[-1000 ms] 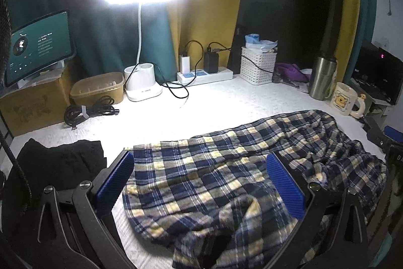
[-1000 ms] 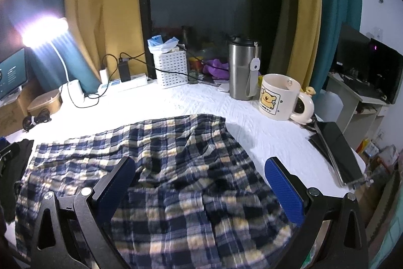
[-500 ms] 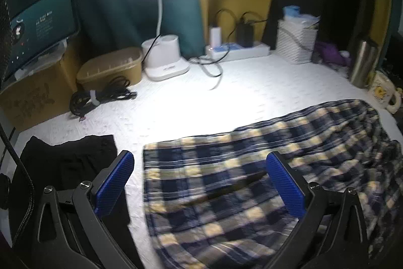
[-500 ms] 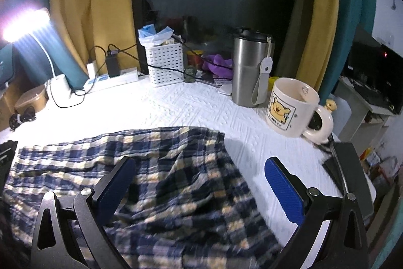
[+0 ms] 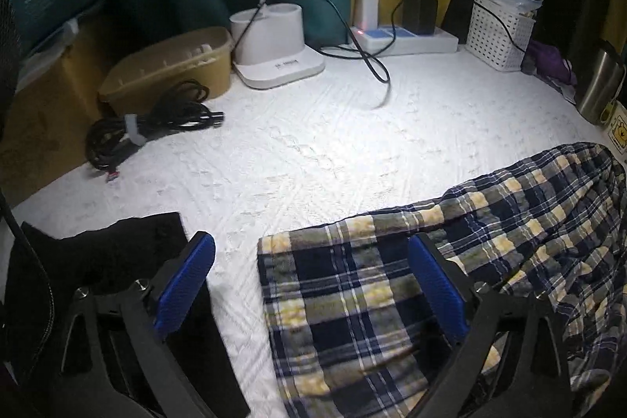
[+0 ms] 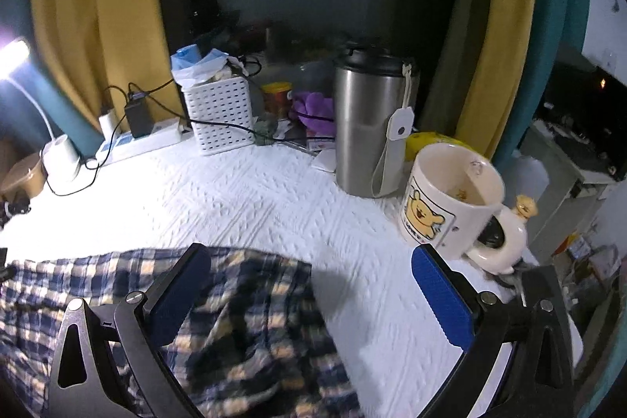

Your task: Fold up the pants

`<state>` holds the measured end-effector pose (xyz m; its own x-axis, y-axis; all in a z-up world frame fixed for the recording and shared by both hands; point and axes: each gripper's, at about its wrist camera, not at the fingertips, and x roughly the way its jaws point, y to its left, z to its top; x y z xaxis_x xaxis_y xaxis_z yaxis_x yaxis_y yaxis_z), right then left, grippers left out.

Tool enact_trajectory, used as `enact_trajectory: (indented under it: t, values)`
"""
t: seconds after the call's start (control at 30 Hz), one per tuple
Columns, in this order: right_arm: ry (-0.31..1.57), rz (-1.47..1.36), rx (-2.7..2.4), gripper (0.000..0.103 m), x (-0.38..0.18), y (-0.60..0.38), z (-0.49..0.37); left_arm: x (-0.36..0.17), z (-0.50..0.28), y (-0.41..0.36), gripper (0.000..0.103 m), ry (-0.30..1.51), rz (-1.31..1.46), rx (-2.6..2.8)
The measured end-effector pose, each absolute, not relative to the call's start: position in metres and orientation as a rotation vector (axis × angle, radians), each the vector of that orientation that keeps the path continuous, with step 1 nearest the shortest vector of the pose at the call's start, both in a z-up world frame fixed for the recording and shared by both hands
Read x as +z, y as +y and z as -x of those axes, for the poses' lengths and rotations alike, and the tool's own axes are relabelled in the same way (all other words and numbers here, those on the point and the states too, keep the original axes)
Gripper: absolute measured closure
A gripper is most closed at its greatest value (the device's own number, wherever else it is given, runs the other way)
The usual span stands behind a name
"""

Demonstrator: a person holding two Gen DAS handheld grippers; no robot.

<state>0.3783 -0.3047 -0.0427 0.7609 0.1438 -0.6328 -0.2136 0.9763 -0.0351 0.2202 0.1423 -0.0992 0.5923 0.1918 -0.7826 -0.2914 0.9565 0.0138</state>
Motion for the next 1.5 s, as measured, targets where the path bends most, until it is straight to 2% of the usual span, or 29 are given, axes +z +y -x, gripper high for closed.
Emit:
enact_trajectory:
  t: [0.17, 0.27, 0.4, 0.47, 0.53, 0.6, 0.63, 0.67, 0.7, 0.73, 0.8, 0.83, 1.5]
  values:
    - [0.814, 0.029, 0.225, 0.000, -0.075, -0.308, -0.411, -0.108, -0.227, 0.141, 0.007, 0.909, 0.135, 0.220]
    - [0.854, 0.042, 0.237, 0.001, -0.090, -0.300, -0.415, -0.118, -0.231, 0.138, 0.012, 0.943, 0.135, 0.186]
    - [0.891, 0.053, 0.254, 0.012, -0.104, -0.294, -0.420, -0.119, -0.233, 0.135, 0.014, 0.939, 0.115, 0.174]
    - [0.902, 0.048, 0.269, 0.016, -0.108, -0.294, -0.422, -0.119, -0.232, 0.134, 0.020, 0.934, 0.109, 0.169]
    - [0.924, 0.042, 0.293, 0.026, -0.113, -0.292, -0.425, -0.116, -0.231, 0.129, 0.036, 0.922, 0.095, 0.143]
    - [0.929, 0.059, 0.306, 0.030, -0.116, -0.288, -0.425, -0.114, -0.232, 0.124, 0.050, 0.915, 0.080, 0.128]
    - [0.930, 0.070, 0.315, 0.039, -0.116, -0.286, -0.426, -0.113, -0.232, 0.121, 0.063, 0.914, 0.076, 0.108]
    - [0.927, 0.083, 0.330, 0.045, -0.115, -0.282, -0.424, -0.112, -0.231, 0.118, 0.070, 0.913, 0.074, 0.096]
    - [0.928, 0.096, 0.338, 0.052, -0.116, -0.279, -0.423, -0.111, -0.232, 0.115, 0.083, 0.915, 0.073, 0.082]
    - [0.920, 0.122, 0.339, 0.065, -0.116, -0.274, -0.421, -0.110, -0.232, 0.112, 0.092, 0.916, 0.074, 0.066]
    - [0.912, 0.159, 0.359, 0.077, -0.116, -0.265, -0.416, -0.109, -0.234, 0.106, 0.095, 0.917, 0.064, 0.064]
    - [0.906, 0.171, 0.361, 0.079, -0.115, -0.262, -0.414, -0.108, -0.236, 0.105, 0.096, 0.918, 0.061, 0.060]
    - [0.654, 0.156, 0.166, 0.081, -0.052, -0.269, -0.434, -0.040, -0.313, 0.101, 0.097, 0.743, -0.009, 0.044]
